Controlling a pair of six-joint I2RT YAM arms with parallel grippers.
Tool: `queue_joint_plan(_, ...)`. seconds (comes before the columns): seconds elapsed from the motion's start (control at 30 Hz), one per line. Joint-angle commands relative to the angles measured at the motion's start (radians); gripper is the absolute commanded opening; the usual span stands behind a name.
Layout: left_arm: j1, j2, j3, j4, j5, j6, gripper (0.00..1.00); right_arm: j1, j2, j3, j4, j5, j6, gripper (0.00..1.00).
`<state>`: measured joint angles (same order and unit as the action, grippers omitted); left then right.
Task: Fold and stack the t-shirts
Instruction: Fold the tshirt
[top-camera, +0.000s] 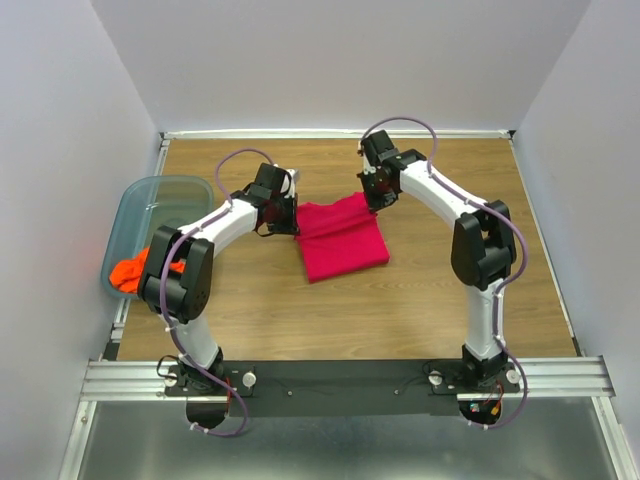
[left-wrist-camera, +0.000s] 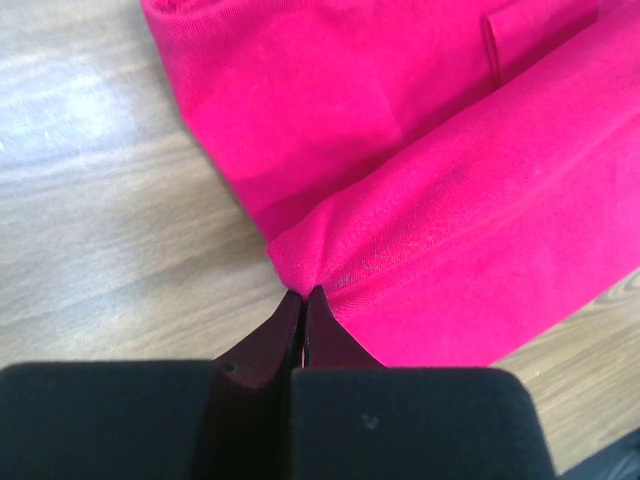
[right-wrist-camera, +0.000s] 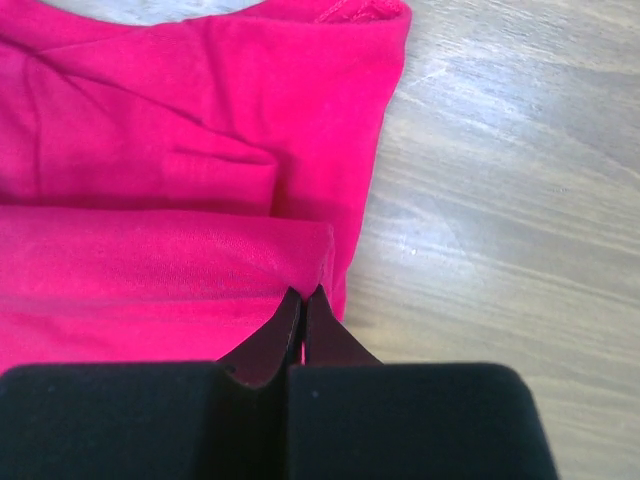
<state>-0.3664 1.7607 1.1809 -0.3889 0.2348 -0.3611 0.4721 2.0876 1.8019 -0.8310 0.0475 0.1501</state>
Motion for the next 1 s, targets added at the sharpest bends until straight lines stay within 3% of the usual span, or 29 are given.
queue_joint_plan(0.0, 0.02, 0.025, -0.021, 0.013, -0.095, 0.001, 0.0, -0.036, 0.025, -0.053, 0.11, 0.081, -0.032, 0.01)
queue_joint_plan(0.37, 0.021, 0.055, -0.04, 0.07, -0.134, -0.036, 0.01, -0.055, 0.038, -0.118, 0.202, 0.087, -0.014, 0.02)
queue_joint_plan(0.43, 0.021, 0.057, -0.035, 0.073, -0.134, -0.036, 0.09, -0.058, 0.037, -0.127, 0.207, 0.088, -0.001, 0.07)
queue_joint_plan(0.47, 0.021, 0.053, -0.033, 0.076, -0.14, -0.036, 0.14, -0.058, 0.035, -0.131, 0.208, 0.087, 0.002, 0.16)
queue_joint_plan(0.5, 0.023, 0.045, -0.033, 0.076, -0.144, -0.036, 0.19, -0.058, 0.032, -0.136, 0.211, 0.089, 0.006, 0.19)
queue_joint_plan(0.57, 0.021, 0.019, -0.035, 0.078, -0.163, -0.044, 0.4, -0.056, 0.019, -0.144, 0.213, 0.094, 0.016, 0.31)
queue_joint_plan(0.67, 0.021, -0.029, -0.03, 0.074, -0.176, -0.05, 0.57, -0.058, -0.015, -0.144, 0.213, 0.115, 0.032, 0.42)
queue_joint_plan(0.77, 0.018, -0.085, -0.023, 0.058, -0.183, -0.065, 0.63, -0.058, -0.073, -0.139, 0.213, 0.123, 0.052, 0.61)
queue_joint_plan(0.97, -0.052, -0.271, -0.041, 0.051, -0.276, -0.107, 0.61, -0.049, -0.204, -0.18, 0.231, 0.017, 0.074, 0.64)
